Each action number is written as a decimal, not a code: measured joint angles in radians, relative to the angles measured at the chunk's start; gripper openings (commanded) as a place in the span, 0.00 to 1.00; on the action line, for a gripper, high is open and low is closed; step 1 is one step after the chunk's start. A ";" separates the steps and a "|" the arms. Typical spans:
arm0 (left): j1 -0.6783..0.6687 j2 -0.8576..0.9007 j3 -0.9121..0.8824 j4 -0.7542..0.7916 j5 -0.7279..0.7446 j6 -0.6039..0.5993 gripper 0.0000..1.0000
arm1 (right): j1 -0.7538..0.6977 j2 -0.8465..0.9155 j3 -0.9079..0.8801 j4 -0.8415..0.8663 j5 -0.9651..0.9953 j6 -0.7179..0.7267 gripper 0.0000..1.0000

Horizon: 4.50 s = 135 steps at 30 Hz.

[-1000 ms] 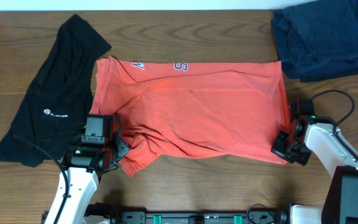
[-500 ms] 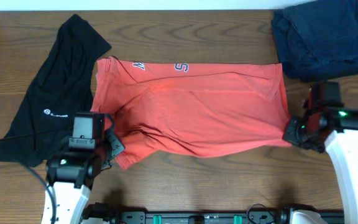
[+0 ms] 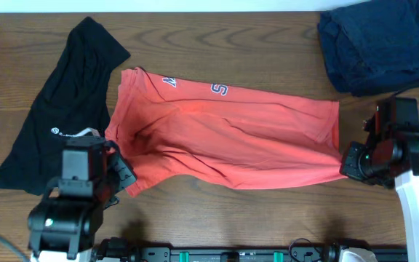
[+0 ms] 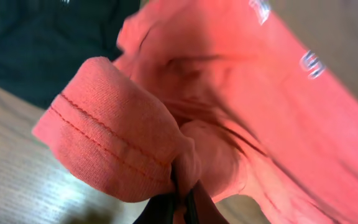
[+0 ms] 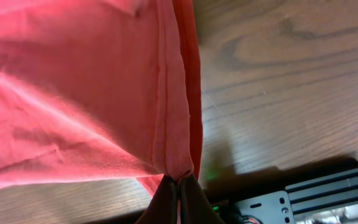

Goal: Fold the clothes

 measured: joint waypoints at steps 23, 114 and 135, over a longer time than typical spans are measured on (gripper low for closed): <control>0.000 0.448 0.041 0.481 -0.093 0.082 0.06 | -0.052 0.221 -0.079 0.328 0.030 -0.030 0.01; 0.001 0.766 0.339 0.192 -0.373 0.328 0.98 | -0.047 0.532 -0.316 0.984 -0.005 -0.103 0.70; 0.036 0.766 0.339 0.156 -0.406 0.328 0.98 | -0.042 0.545 -0.280 0.866 -0.086 0.046 0.01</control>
